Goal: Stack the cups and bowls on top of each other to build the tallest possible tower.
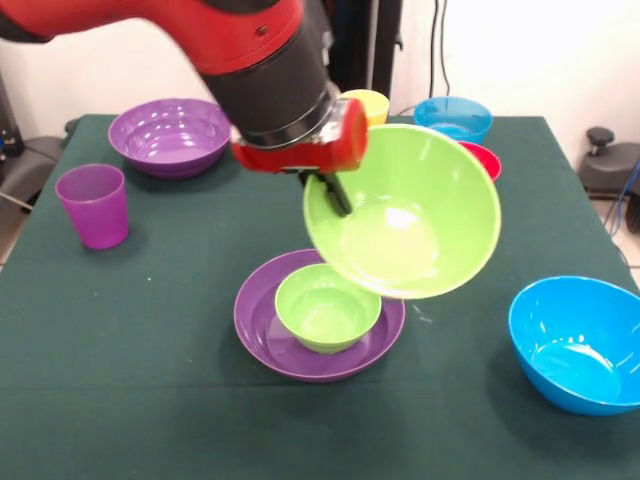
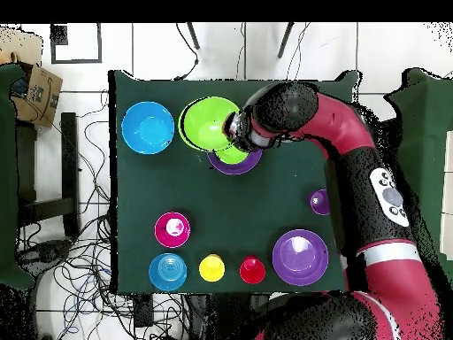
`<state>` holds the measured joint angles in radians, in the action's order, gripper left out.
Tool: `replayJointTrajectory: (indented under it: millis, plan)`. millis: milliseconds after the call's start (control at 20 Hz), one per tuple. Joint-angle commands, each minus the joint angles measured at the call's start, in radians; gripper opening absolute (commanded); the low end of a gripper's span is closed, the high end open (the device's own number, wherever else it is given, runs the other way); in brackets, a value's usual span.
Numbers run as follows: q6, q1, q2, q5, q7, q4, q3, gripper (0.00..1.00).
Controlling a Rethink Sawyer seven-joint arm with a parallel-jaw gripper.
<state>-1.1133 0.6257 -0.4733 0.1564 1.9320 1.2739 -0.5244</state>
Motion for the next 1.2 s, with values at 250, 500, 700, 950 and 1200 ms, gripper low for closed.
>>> replayJointTrajectory:
  millis: [250, 500, 700, 950, 1200]
  plan:
    - [-0.093, 0.061, 0.031, 0.104, -0.381, -0.008, -0.093, 0.0]
    - [-0.023, 0.092, 0.04, 0.125, -0.369, 0.054, -0.109, 0.0]
    - [0.005, 0.104, 0.066, 0.141, -0.374, 0.063, -0.117, 0.0]
    - [0.044, 0.118, 0.088, 0.164, -0.371, 0.08, -0.125, 0.0]
    - [0.089, 0.125, 0.094, 0.189, -0.339, 0.108, -0.138, 0.0]
